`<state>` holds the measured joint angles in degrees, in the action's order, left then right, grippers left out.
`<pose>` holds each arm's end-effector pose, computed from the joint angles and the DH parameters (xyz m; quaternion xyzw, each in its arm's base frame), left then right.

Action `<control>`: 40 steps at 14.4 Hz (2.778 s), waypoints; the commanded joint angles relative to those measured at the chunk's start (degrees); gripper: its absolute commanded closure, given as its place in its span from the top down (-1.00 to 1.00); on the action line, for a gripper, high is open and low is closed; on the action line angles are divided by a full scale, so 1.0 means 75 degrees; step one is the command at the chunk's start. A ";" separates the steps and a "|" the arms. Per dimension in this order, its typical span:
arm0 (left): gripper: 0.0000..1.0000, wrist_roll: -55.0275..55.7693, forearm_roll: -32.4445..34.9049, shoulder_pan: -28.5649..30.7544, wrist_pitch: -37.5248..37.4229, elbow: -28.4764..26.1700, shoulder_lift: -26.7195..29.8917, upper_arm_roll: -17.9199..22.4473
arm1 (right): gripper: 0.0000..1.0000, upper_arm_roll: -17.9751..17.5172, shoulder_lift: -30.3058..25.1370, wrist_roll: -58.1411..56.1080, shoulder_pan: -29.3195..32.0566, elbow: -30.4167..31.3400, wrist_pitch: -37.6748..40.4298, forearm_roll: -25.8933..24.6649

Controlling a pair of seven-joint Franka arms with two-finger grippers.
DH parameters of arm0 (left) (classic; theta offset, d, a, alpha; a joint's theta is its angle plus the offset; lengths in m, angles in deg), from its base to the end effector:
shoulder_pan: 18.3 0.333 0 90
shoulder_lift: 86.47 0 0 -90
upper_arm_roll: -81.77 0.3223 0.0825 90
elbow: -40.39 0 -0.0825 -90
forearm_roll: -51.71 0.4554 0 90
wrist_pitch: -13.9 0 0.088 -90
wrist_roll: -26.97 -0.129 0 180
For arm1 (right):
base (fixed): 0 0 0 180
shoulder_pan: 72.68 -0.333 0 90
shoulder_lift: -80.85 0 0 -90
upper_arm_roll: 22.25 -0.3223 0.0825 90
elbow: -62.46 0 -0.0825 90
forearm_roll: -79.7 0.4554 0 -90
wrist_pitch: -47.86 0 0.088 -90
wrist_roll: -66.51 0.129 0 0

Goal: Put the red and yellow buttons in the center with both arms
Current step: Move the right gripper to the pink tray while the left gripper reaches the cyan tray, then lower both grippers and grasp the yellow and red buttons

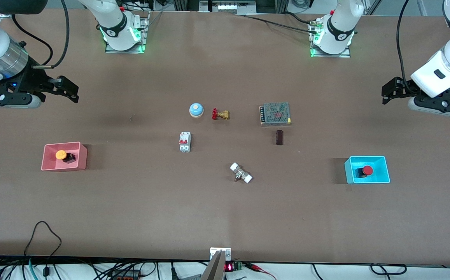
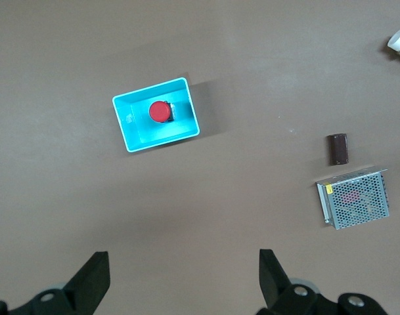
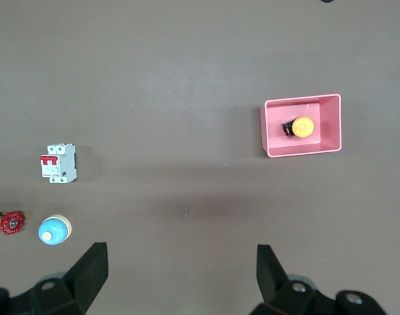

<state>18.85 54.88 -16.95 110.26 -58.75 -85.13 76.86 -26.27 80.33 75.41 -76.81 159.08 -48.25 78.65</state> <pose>0.6213 -0.0325 0.5460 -0.9940 0.1051 0.0137 0.0279 0.6231 0.0872 0.5607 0.9999 -0.0056 0.0015 0.0093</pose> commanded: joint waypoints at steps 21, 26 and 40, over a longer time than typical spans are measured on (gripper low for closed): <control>1.00 0.0075 0.0058 0.0113 -0.0180 0.0211 -0.0306 -0.0025 | 1.00 0.0066 0.1111 -0.1971 0.0855 0.0427 -0.1080 -0.0329; 1.00 0.0075 0.0046 0.0102 -0.0168 0.1168 -0.1462 0.0022 | 1.00 0.0078 0.1416 -0.2019 0.1289 0.1083 -0.2486 -0.0984; 1.00 0.0122 0.0140 0.0840 0.2982 0.1724 -0.4969 0.0104 | 1.00 0.0054 0.3091 -0.3718 0.2614 0.2198 -0.6577 -0.0950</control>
<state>19.25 54.92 -11.71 130.27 -46.72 -119.42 77.96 -25.04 103.18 48.57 -58.37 173.74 -94.22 71.31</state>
